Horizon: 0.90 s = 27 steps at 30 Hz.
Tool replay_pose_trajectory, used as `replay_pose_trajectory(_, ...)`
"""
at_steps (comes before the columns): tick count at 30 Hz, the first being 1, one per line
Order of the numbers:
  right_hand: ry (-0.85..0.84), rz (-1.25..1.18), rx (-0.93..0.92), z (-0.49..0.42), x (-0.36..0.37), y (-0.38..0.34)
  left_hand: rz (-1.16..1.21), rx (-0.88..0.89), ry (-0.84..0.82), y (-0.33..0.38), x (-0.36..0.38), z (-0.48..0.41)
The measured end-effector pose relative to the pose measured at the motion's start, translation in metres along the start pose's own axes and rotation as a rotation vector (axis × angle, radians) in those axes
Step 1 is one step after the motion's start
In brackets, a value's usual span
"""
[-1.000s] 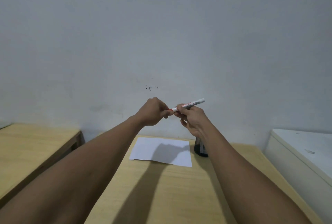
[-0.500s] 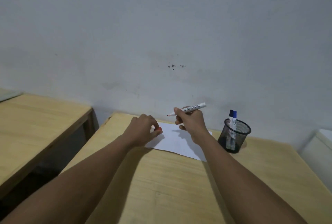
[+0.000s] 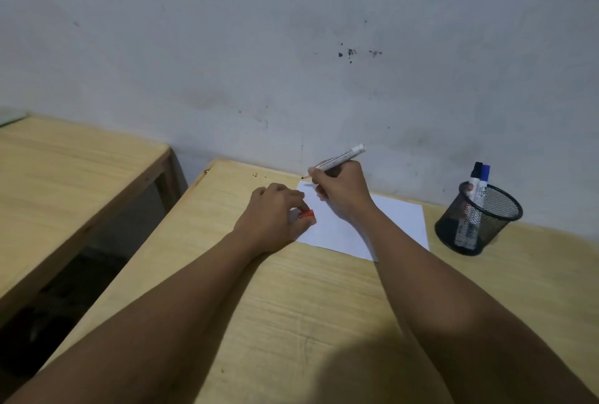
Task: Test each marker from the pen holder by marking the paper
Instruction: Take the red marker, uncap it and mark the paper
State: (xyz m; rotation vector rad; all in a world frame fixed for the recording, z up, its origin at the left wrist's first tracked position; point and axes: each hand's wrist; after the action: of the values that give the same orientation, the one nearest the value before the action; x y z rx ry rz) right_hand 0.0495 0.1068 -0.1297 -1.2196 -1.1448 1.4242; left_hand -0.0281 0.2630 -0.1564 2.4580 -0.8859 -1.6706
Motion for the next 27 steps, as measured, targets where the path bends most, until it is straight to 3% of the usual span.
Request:
replay_pose_trajectory(6,0.116,0.126,-0.03,-0.011,0.005,0.02,0.001,-0.073,-0.029,-0.002,0.001,0.0)
replay_pose_trajectory(27,0.096,0.244,-0.062,-0.023,0.007,0.026,0.009,-0.116,-0.097,0.005,-0.009,-0.003)
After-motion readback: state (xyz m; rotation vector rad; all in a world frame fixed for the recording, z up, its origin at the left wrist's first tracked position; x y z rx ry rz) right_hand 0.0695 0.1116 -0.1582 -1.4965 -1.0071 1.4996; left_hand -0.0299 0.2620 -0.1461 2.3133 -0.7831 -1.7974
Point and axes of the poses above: each hand's wrist, its own z-axis away from the middle knuckle, its own x-axis out of the palm, y = z × x, and after that the axes turned 7 degrees about x, right-handed
